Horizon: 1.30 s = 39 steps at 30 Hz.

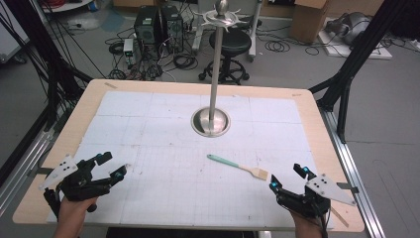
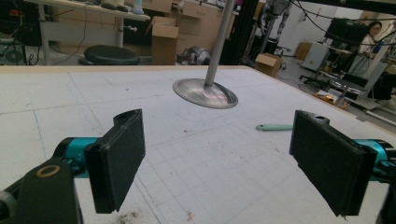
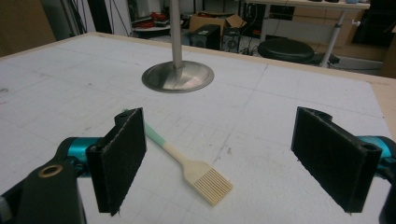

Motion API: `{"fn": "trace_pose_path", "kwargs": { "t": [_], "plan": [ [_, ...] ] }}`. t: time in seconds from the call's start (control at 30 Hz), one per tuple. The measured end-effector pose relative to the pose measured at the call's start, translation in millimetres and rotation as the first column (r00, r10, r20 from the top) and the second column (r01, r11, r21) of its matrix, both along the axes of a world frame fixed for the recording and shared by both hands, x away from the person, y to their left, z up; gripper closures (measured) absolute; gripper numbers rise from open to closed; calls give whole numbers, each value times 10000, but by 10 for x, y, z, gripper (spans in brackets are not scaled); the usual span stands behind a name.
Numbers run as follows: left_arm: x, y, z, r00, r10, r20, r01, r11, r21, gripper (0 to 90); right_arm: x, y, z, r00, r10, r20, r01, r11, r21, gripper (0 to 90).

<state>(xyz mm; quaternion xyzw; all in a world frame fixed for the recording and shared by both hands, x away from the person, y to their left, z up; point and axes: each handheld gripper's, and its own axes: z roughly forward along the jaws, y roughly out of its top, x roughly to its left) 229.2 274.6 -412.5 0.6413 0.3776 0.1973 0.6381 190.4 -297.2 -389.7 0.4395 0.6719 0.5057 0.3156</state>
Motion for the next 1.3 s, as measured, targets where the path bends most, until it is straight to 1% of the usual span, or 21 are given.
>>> {"fn": "trace_pose_path", "kwargs": {
  "t": [0.1, 0.13, 0.47, 0.5, 0.53, 0.57, 0.63, 0.67, 0.7, 0.73, 0.8, 0.9, 0.93, 0.97, 1.0, 1.03, 1.07, 1.13, 1.27, 1.3],
  "plan": [
    [9, 2, -10, 10000, 15, -72, -15, 10000, -31, 189, 5, -13, -10, 10000, 18, -50, -18, 10000, 54, 169],
    [14, 10, -14, 10000, -22, -65, 22, 10000, 40, 188, 5, -15, -11, 10000, 9, -77, -9, 10000, 97, 169],
    [0, 6, -11, 10000, -41, -61, 41, 10000, -7, 190, -5, 13, 0, 9999, 161, -25, -161, 9999, 34, 169],
    [-2, 6, -12, 10000, -52, -63, 51, 10000, -26, 190, -2, 23, 2, 9998, 212, -64, -212, 9998, 21, 168],
    [-7, 15, -13, 9999, -95, -64, 95, 9999, 54, 190, 12, 50, 6, 9994, 327, -91, -327, 9995, 10, 169],
    [-11, 18, -9, 9999, -92, -57, 92, 10000, 19, 190, 22, 63, 12, 9992, 398, -55, -399, 9992, -23, 169],
    [-14, 22, -6, 10000, -78, -26, 78, 10000, -34, 190, 26, 83, 16, 9988, 473, -89, -473, 9989, 51, 168],
    [-19, 26, -5, 10000, -64, -26, 64, 10000, -37, 190, 35, 99, 21, 9982, 595, -71, -595, 9982, 53, 168],
    [-19, 26, -6, 10000, -67, -35, 67, 10000, -33, 190, 46, 145, 27, 9970, 762, -153, -761, 9970, 122, 168],
    [-12, 19, -13, 9999, -86, -58, 86, 10000, -14, 190, 58, 166, 27, 9961, 873, -136, -872, 9962, 79, 168],
    [-9, 14, -15, 9999, -122, -84, 122, 9999, 16, 190, 64, 195, 29, 9952, 955, -222, -953, 9954, 118, 168],
    [-4, -3, -20, 9998, -185, -91, 186, 9998, 115, 190, 109, 281, 35, 9918, 1248, -278, -1251, 9921, -73, 168],
    [-4, -9, -28, 9997, -207, -126, 209, 9997, 130, 190, 143, 346, 41, 9896, 1413, -281, -1418, 9898, -155, 168],
    [-4, -5, -32, 9997, -218, -134, 220, 9996, 158, 190, 160, 381, 44, 9886, 1467, -328, -1473, 9890, -152, 168],
    [-4, -2, -37, 9997, -199, -153, 201, 9997, 99, 191, 183, 414, 46, 9875, 1544, -323, -1550, 9878, -169, 168],
    [-4, -2, -37, 9997, -199, -153, 201, 9997, 99, 191, 183, 414, 46, 9875, 1544, -323, -1550, 9878, -169, 168],
    [0, 12, -39, 9997, -178, -169, 179, 9998, 79, 191, 231, 476, 47, 9851, 1679, -377, -1687, 9855, -186, 168],
    [1, 21, -42, 9997, -189, -180, 190, 9998, 51, 191, 288, 528, 42, 9823, 1821, -445, -1831, 9829, -186, 168],
    [0, 25, -41, 9996, -208, -204, 208, 9998, 10, 191, 420, 606, 13, 9765, 2026, -739, -2052, 9783, -297, 168],
    [0, 24, -40, 9996, -215, -201, 215, 9998, 26, 191, 420, 606, 13, 9765, 2026, -739, -2052, 9783, -297, 168]
  ]
}}
